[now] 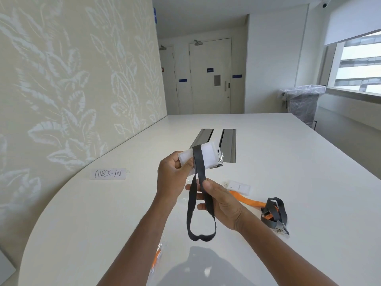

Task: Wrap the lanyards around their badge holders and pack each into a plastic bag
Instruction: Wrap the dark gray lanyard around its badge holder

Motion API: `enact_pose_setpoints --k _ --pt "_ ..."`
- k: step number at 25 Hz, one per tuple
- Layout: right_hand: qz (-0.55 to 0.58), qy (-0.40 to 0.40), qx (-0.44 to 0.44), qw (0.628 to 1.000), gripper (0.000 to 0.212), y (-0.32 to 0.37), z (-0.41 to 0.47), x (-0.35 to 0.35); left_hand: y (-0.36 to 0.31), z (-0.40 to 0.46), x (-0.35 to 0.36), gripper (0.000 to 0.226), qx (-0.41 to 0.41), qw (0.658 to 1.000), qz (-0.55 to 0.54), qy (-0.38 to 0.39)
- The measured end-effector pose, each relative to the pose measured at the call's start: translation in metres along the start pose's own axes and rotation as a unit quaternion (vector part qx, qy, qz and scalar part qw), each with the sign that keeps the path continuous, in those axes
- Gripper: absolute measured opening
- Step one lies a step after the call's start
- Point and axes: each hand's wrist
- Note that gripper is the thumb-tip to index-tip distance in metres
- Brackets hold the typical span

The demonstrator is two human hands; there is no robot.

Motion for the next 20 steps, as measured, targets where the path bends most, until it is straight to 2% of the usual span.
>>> enact_pose_setpoints --k 2,4,9,11,16,20 --pt "0.029 -0.003 0.027 0.999 0.062 -0.003 0.000 0.001 0.000 0.000 0.001 0.006 -0.003 1.000 0.002 0.000" --pt "0.051 0.002 0.046 0.998 0.066 -0.008 0.001 -0.001 0.000 0.000 0.001 0.006 -0.006 1.000 0.000 0.000" --pt "0.066 0.034 0.041 0.996 0.039 -0.017 0.003 -0.001 0.000 -0.002 0.001 0.014 -0.017 1.000 -0.020 0.008" --pt "0.091 0.029 0.048 0.994 0.039 -0.017 0.003 0.001 0.000 -0.002 0.002 0.013 -0.021 0.999 -0.023 0.012" --pt "0.079 -0.005 0.055 0.995 0.060 -0.020 0.003 0.005 0.000 -0.002 0.001 0.013 -0.029 0.999 -0.030 0.014" --pt "0.093 -0.040 0.033 0.994 0.039 -0.023 0.001 0.005 0.001 -0.001 0.000 0.012 -0.030 0.999 -0.030 0.013"
Point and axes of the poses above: each hand's wrist, its own z-axis towards the middle knuckle, its own x-axis out of the palm, y = z × x, and after that the axes turned 12 degrees about -y, right-handed
